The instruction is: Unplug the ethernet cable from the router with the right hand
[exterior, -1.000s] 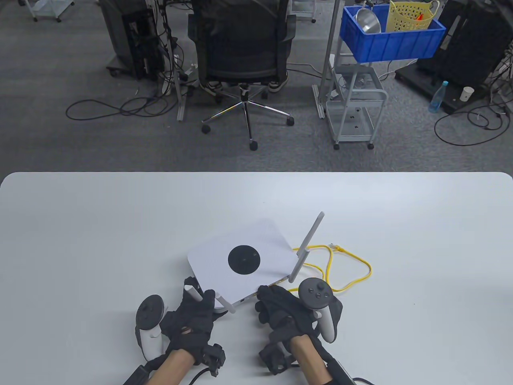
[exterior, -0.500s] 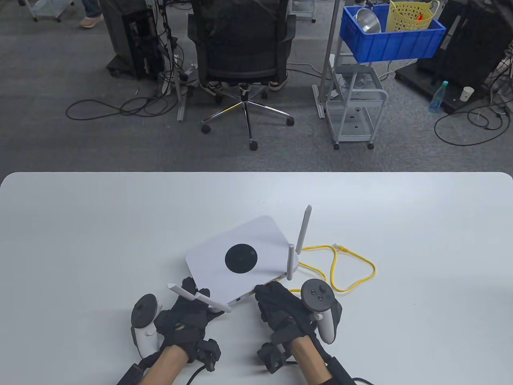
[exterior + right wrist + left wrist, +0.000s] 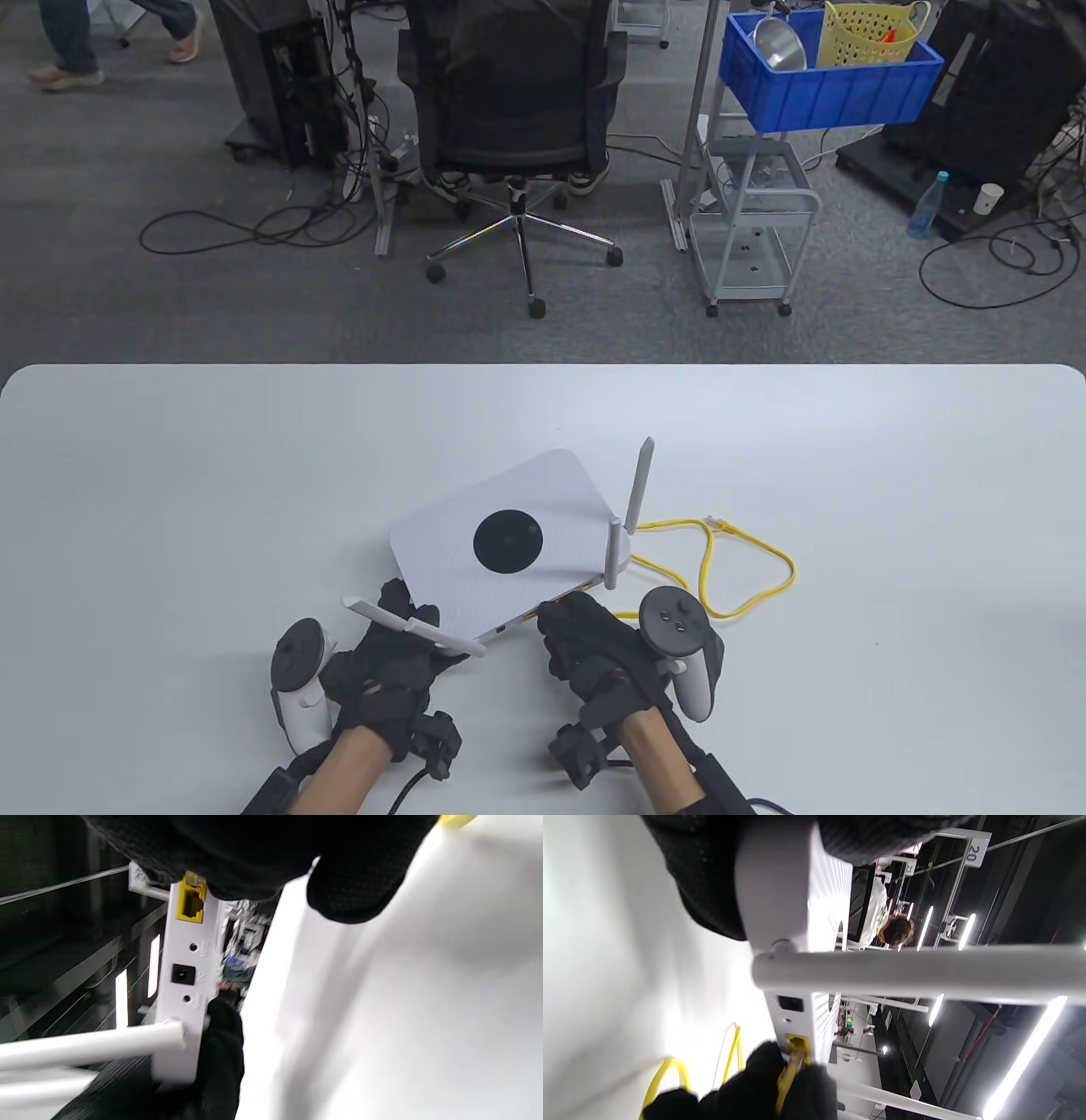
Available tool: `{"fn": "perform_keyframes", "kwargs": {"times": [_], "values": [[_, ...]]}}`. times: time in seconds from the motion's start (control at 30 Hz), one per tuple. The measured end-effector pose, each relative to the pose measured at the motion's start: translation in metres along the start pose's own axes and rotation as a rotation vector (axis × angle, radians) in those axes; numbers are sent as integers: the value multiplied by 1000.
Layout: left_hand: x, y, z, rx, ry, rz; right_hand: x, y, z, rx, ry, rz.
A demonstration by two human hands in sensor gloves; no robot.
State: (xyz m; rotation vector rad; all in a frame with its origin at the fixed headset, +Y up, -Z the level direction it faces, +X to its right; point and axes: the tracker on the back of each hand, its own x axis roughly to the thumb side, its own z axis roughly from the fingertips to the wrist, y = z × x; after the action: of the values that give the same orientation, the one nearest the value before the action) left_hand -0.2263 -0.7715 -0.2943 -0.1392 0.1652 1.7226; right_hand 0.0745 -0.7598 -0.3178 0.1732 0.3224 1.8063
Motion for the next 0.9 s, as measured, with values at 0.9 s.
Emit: {"fn": "perform_keyframes", "kwargs": {"times": [0.9], "values": [[3, 105, -7, 341, 90, -31, 7, -8, 8, -37, -37, 102]]}}
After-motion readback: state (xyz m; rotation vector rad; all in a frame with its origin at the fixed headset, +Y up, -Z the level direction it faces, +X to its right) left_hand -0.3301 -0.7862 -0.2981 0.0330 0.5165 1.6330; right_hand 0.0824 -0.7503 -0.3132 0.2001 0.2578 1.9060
